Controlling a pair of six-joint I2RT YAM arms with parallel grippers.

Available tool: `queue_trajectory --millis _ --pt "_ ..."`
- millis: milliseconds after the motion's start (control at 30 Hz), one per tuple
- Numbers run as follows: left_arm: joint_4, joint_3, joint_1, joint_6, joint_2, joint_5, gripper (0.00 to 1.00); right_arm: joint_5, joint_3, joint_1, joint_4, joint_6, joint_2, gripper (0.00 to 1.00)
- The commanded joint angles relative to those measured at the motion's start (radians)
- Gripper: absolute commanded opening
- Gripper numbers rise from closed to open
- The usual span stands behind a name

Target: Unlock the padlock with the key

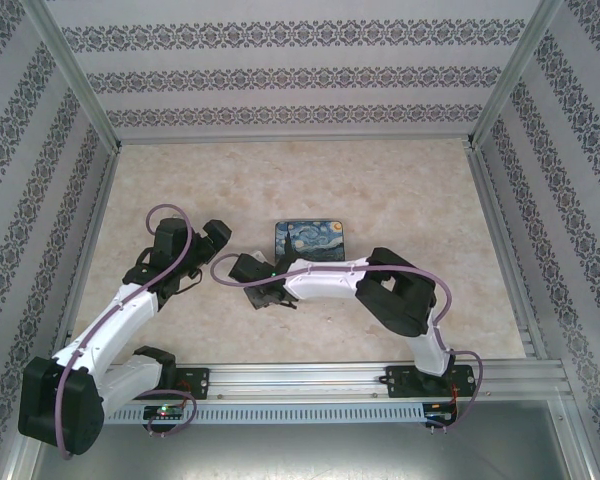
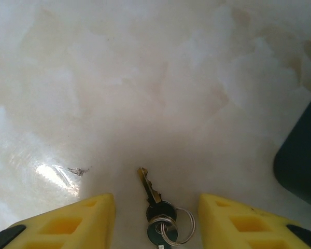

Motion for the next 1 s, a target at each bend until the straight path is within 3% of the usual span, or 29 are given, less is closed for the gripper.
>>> queue_trajectory --millis 0,200,800,967 --pt "0.029 -0.012 0.013 -0.01 -0.013 0.006 0.99 0.014 -0.057 0.004 -0.059 0.017 -0.005 0.45" --pt "0.027 -0.013 0.012 -0.008 -0.014 0.008 0.99 0.011 -0.064 0.002 -0.05 0.019 -0.014 0.4" --pt "0.037 -0.012 0.012 -0.009 -0.011 0.014 0.99 0.007 -0.093 -0.01 -0.021 0.033 -0.021 0.34" --pt "0.038 -0.017 0.013 -0.008 -0.01 0.019 0.99 -0.015 -0.1 -0.026 0.017 0.036 -0.002 0.26"
